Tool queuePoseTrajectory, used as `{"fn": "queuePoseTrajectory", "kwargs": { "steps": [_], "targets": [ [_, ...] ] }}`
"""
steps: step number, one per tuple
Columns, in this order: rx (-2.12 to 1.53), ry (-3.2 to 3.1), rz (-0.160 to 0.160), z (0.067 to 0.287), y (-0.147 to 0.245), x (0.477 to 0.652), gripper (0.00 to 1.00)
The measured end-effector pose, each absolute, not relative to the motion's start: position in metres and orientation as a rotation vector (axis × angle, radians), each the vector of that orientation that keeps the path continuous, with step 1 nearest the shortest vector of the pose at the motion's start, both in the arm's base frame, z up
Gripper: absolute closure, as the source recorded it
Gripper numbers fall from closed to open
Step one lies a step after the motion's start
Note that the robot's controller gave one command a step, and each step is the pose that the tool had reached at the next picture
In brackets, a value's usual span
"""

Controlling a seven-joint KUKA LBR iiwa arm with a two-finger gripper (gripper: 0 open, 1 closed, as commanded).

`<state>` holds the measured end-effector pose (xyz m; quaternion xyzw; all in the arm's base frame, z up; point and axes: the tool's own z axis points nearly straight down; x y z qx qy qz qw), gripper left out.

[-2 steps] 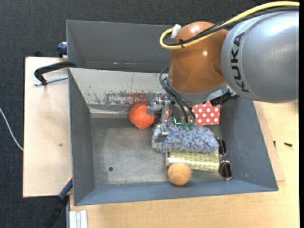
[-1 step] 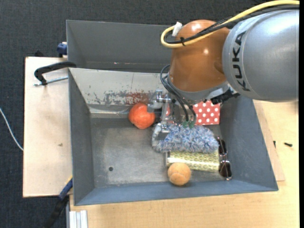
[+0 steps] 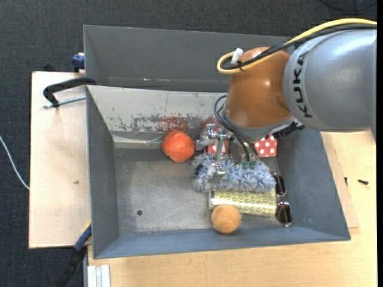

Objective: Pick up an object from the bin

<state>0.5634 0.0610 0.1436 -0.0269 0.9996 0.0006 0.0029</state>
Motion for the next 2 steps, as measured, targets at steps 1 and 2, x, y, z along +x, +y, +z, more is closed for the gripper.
{"fn": "queuePoseTrajectory", "kwargs": {
  "steps": [1,2],
  "targets": [
    [-0.476,3.103,0.007,0.083,0.004,0.569,0.00],
    [-0.241,3.133,0.006,0.072,-0.014,0.577,0.00]
  ]
}}
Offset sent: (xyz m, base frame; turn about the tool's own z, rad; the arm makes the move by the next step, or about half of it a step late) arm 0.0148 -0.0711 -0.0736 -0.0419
